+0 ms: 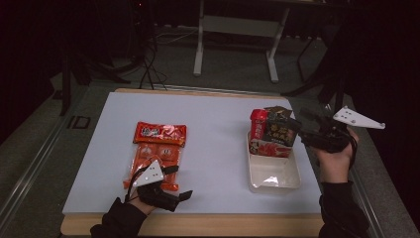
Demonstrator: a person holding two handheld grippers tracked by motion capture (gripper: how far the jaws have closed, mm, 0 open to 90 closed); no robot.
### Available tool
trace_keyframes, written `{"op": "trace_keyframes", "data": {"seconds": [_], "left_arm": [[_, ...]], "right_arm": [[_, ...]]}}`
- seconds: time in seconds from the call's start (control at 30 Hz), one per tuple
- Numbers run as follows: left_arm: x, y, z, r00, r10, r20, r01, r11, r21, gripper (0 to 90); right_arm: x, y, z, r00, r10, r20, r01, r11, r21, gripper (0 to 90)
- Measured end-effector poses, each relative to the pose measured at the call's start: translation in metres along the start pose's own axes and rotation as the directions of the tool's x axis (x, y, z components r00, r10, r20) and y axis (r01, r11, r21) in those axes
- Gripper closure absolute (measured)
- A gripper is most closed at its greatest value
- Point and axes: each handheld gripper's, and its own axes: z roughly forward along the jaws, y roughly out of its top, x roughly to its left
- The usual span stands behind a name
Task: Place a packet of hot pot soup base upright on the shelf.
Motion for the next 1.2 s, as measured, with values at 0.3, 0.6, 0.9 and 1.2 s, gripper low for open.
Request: {"op": "trace_keyframes", "data": {"seconds": [0.3,0.6,0.9,1.2], "left_arm": [[0.003,0.006,-0.008,0.9985,-0.044,0.034,0.045,0.9975,-0.053,4.4],[0.004,0.015,-0.02,0.996,-0.087,0.016,0.088,0.9955,-0.035,5.3],[0.01,0.023,-0.034,0.9954,-0.091,-0.031,0.09,0.9956,-0.027,4.8],[0.027,0.033,-0.057,0.9925,-0.082,-0.091,0.08,0.9965,-0.023,4.8]], "right_arm": [[0.025,-0.006,0.01,0.9985,0.026,-0.049,-0.025,1.0,0.013,13.0],[0.047,-0.022,0.013,0.9927,0.038,-0.114,-0.035,0.999,0.028,13.6],[0.065,-0.034,0.01,0.9893,-0.005,-0.146,0.013,0.999,0.05,16.9],[0.08,-0.052,0.005,0.9786,-0.019,-0.205,0.038,0.995,0.087,16.9]]}}
